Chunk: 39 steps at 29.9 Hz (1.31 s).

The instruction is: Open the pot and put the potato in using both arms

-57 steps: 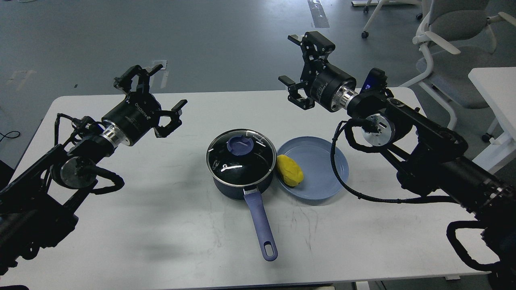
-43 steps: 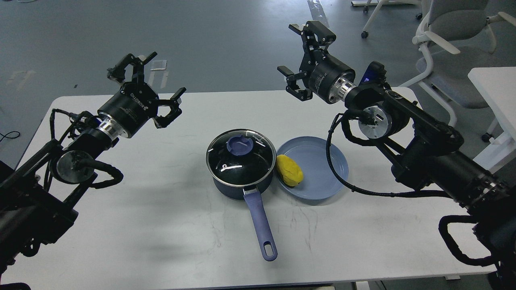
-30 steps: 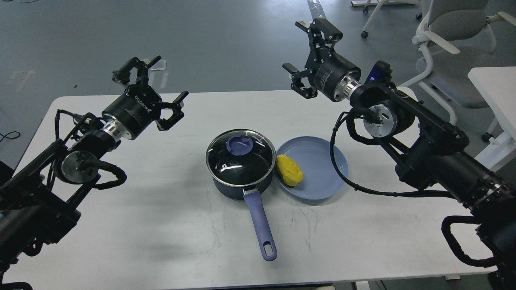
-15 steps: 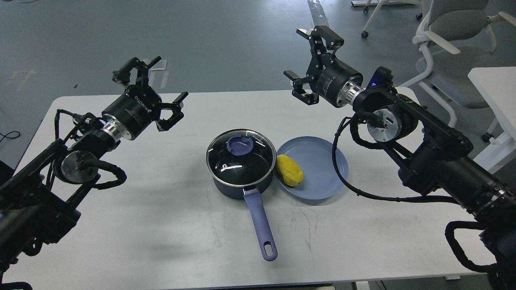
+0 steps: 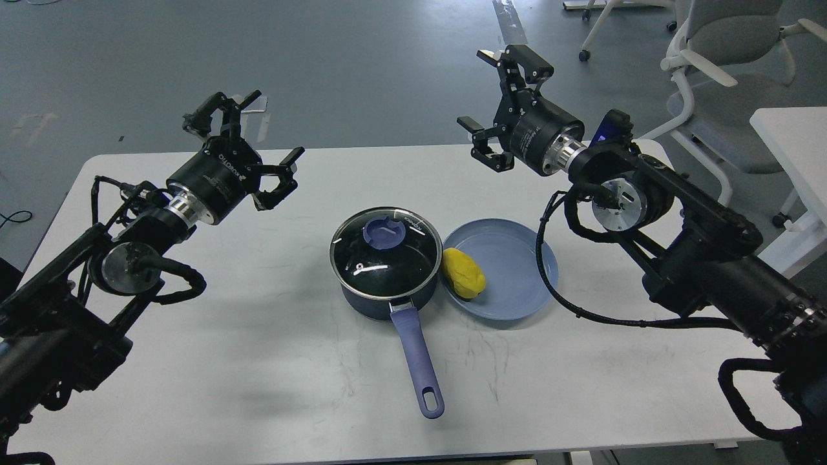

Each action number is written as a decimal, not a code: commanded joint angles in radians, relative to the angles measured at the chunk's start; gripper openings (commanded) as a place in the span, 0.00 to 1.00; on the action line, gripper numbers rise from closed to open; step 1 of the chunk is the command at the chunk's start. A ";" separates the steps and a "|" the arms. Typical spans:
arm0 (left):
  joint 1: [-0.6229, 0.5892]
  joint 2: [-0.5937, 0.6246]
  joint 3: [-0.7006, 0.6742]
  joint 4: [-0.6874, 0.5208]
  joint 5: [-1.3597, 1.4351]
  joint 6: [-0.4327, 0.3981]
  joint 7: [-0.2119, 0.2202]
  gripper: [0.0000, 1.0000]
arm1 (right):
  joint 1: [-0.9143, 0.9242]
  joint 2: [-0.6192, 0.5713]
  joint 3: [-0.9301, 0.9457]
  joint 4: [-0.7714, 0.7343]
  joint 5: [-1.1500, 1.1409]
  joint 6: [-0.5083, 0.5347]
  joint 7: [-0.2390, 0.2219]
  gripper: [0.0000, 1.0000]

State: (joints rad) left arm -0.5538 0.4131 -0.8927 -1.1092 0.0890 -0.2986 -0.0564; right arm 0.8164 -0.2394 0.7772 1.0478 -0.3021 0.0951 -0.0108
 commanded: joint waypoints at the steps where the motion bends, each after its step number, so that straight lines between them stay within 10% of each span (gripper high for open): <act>1: 0.002 -0.002 0.000 0.000 0.000 0.000 0.000 0.98 | -0.002 0.000 0.000 0.000 0.000 0.000 0.000 1.00; 33: 0.000 -0.057 0.028 -0.003 0.046 0.009 0.003 0.98 | 0.000 0.000 -0.001 0.000 -0.002 -0.002 0.000 1.00; 39: -0.031 -0.040 0.044 -0.167 0.659 0.280 0.010 0.98 | -0.003 0.000 0.000 -0.002 -0.002 -0.003 0.000 1.00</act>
State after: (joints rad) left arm -0.5671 0.3639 -0.8580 -1.2049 0.4781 -0.1569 -0.0580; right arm 0.8154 -0.2394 0.7764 1.0467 -0.3037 0.0936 -0.0108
